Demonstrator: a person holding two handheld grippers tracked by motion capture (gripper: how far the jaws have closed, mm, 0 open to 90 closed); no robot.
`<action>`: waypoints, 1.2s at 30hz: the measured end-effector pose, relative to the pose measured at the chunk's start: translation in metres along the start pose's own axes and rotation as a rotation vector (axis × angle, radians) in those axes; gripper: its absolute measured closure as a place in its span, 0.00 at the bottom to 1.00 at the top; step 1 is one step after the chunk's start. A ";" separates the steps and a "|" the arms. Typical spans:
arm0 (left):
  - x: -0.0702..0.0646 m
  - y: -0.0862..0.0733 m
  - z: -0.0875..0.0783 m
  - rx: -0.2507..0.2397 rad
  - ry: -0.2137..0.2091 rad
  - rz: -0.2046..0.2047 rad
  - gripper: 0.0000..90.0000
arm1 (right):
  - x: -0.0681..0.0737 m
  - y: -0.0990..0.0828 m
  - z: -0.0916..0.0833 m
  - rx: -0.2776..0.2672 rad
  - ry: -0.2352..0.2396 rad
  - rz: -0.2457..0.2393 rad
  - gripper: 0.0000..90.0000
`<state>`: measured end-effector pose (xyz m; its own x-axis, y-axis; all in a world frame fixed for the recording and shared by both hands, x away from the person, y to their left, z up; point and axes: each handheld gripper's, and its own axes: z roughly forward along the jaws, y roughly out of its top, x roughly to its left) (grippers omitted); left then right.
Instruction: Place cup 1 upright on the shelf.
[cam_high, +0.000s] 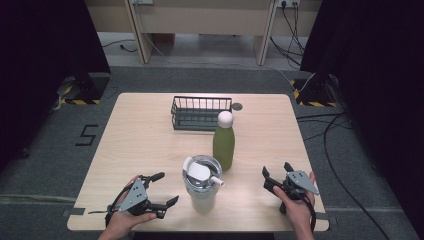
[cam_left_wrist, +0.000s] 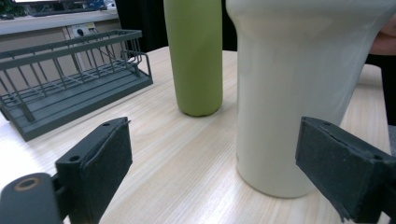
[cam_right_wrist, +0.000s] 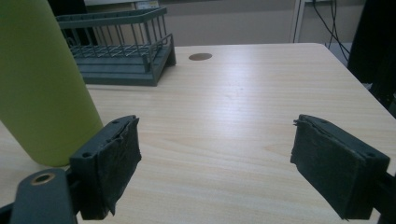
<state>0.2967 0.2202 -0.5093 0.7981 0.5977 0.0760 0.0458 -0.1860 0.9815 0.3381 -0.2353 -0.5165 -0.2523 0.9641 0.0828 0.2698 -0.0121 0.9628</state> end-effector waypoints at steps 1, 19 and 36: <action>0.000 0.000 0.000 -0.002 -0.003 -0.003 0.11 | -0.001 0.000 0.000 0.001 -0.004 0.009 0.17; -0.014 0.005 0.012 -0.010 -0.038 -0.027 0.01 | 0.003 0.000 0.004 0.010 0.017 -0.029 0.11; -0.036 0.012 0.042 -0.024 -0.086 -0.027 0.00 | 0.009 0.000 0.006 0.031 0.017 -0.025 0.14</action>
<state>0.2934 0.1634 -0.5082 0.8453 0.5331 0.0352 0.0543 -0.1513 0.9870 0.3418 -0.2245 -0.5173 -0.2749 0.9594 0.0637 0.2921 0.0202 0.9562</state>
